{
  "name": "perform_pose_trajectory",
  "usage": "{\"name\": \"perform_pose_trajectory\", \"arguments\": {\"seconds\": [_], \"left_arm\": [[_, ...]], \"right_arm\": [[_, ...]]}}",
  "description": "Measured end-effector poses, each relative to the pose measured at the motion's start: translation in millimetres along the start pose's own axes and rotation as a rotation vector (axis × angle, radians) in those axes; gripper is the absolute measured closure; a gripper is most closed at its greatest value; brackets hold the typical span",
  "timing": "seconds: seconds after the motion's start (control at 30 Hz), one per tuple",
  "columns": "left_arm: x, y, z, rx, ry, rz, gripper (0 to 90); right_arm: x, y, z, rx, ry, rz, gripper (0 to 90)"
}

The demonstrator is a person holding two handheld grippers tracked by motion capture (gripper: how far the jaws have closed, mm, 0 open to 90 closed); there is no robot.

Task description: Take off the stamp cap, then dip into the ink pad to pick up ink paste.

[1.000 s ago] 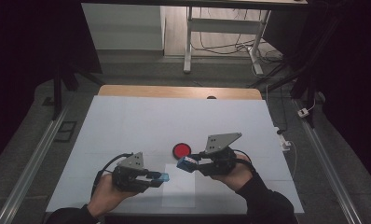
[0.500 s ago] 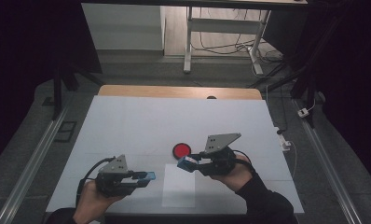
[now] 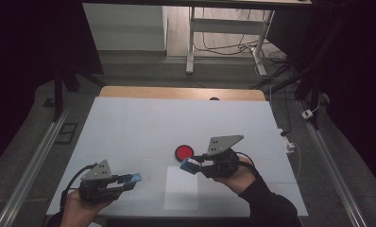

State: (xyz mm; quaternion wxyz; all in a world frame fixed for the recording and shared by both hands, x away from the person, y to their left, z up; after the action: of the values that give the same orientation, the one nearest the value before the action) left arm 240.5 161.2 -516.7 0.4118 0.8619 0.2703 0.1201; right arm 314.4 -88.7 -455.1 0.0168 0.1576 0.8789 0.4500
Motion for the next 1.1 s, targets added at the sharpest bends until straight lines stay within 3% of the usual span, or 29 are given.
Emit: {"name": "perform_pose_trajectory", "arguments": {"seconds": [0.27, 0.57, 1.1], "left_arm": [[7.6, -15.6, -14.0, 0.008, 0.05, -0.061, 68.4], [9.7, -30.6, -25.8, 0.034, 0.1, -0.093, 68.4], [10.3, -42.1, -30.9, 0.058, 0.11, -0.111, 68.5]], "right_arm": [[-0.8, -0.3, -0.2, 0.002, -0.011, -0.002, 69.7], [-3.0, -1.2, -0.7, 0.005, -0.026, 0.007, 69.7], [-10.6, -4.5, -0.4, 0.012, -0.049, 0.029, 69.7]]}}
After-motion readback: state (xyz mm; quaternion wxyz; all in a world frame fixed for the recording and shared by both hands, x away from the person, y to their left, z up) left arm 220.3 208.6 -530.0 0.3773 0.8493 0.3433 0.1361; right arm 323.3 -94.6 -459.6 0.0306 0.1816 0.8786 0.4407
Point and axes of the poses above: each handheld gripper's, and its own axes: z roughly forward along the jaws, y roughly out of its top, x roughly to its left, the point moved 8 cm from there along z, roughly forward along the jaws, and after that the axes turned 8 degrees about z, right-handed, at the moved point
